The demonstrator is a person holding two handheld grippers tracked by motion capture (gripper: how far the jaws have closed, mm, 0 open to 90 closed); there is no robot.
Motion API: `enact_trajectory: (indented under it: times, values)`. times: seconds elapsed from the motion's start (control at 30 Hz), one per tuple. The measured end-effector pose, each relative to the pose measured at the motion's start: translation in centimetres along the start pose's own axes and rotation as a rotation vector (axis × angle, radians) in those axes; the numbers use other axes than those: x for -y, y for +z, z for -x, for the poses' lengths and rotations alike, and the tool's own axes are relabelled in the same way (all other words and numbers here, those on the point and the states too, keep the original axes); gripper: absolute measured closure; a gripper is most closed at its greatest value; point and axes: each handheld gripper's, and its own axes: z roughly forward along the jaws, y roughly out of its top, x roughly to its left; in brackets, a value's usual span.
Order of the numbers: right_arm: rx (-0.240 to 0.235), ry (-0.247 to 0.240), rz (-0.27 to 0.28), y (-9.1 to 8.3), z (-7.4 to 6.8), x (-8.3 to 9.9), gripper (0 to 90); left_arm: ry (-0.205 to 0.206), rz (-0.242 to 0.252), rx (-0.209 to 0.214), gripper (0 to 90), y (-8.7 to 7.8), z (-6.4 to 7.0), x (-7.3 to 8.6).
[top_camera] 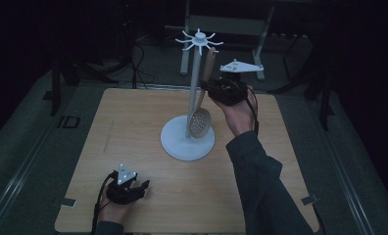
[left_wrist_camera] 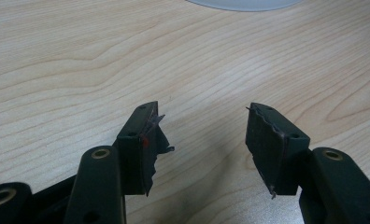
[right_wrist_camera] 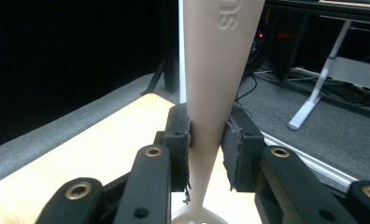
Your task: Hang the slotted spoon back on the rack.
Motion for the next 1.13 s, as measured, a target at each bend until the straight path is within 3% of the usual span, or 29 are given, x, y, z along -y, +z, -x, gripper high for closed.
enact_trajectory:
  times: [0.2, 0.27, 0.57, 0.93, 1.13]
  values:
    - [0.000, -0.021, 0.011, -0.3, 0.0, 0.5, 58.6, 0.002, -0.001, 0.000, 45.0, 0.0, 0.1, 0.0]
    - [0.017, -0.043, 0.005, -0.4, 0.0, 0.8, 54.6, 0.002, -0.002, 0.000, 45.0, 0.0, 0.0, 0.0]
    - [0.071, -0.056, 0.027, -1.2, 0.1, 1.2, 39.6, 0.003, -0.003, 0.001, 45.0, 0.1, 0.1, 0.0]
    - [0.094, -0.067, -0.005, -2.1, 0.1, 2.7, 34.0, 0.005, -0.003, -0.002, 44.7, 0.1, 0.1, 0.0]
    - [0.124, -0.033, -0.066, -3.2, 1.2, 6.1, 33.8, 0.003, -0.001, -0.005, 44.5, 0.1, 0.1, -0.1]
